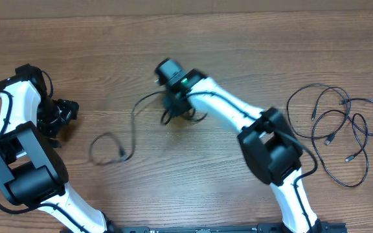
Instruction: Untangle cables
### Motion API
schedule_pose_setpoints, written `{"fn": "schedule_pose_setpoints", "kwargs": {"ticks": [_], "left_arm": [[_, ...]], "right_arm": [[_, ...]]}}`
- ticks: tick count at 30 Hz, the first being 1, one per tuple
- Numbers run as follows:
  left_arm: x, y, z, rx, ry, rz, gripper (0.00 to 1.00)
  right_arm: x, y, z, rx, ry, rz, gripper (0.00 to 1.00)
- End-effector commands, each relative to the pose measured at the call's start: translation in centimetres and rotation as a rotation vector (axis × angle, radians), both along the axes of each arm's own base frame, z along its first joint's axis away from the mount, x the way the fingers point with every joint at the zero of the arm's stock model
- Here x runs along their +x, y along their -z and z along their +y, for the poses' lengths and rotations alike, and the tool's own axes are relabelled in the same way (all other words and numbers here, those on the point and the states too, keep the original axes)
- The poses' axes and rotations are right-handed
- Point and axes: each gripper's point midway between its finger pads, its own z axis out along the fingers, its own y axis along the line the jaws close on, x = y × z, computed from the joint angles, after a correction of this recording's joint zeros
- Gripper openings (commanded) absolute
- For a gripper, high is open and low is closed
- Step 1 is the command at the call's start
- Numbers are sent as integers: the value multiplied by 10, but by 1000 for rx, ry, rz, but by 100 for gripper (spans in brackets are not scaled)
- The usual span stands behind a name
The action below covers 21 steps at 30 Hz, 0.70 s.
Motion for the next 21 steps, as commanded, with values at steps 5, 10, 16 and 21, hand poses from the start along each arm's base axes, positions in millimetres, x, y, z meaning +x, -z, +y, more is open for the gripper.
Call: {"fn": "schedule_pose_setpoints", "kwargs": {"ticks": [5, 10, 16, 21], "left_arm": [[29, 0, -30, -94, 264, -99, 100], [53, -1, -57, -109, 506, -175, 87], [66, -1, -89, -42, 653, -155, 4], [67, 0, -108, 14, 752, -113, 4]], "right_arm": [[30, -33, -29, 201, 167, 86, 4], [31, -43, -30, 373, 237, 216, 8], [28, -49, -32, 442, 238, 279, 28], [24, -46, -37, 412, 247, 292, 63]]}}
